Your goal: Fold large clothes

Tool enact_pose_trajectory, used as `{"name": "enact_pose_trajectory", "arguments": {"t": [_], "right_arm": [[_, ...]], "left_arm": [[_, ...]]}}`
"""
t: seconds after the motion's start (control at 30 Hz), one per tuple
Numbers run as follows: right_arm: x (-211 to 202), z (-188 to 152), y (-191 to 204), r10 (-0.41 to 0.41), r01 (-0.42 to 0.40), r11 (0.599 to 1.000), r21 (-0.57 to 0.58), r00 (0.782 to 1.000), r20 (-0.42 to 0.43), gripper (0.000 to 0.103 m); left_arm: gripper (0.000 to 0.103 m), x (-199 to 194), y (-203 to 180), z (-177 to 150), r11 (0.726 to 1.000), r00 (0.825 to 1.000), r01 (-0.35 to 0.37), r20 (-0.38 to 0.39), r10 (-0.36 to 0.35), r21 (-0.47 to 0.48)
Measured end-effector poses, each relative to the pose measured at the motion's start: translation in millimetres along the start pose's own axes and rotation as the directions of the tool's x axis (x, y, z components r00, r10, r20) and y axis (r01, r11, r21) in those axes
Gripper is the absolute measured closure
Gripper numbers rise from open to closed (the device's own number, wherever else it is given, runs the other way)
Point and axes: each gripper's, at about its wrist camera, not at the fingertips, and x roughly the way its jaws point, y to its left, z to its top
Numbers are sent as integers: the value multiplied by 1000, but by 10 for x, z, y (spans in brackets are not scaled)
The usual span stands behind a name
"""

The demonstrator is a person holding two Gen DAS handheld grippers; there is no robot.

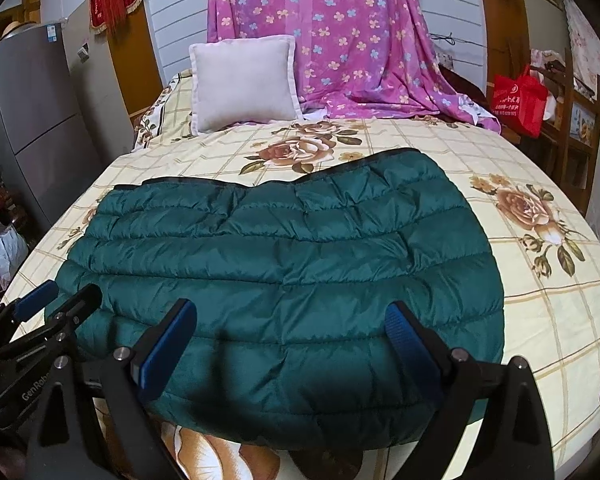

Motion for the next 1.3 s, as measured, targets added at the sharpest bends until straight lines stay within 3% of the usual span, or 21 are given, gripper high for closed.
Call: {"name": "enact_pose_trajectory", "arguments": {"t": [1.3], "right_arm": [[82, 3, -3, 13, -12, 1000, 20, 1000, -24, 6]], "left_arm": [[53, 18, 40, -12, 1000, 1000, -10, 0, 10, 3]]}}
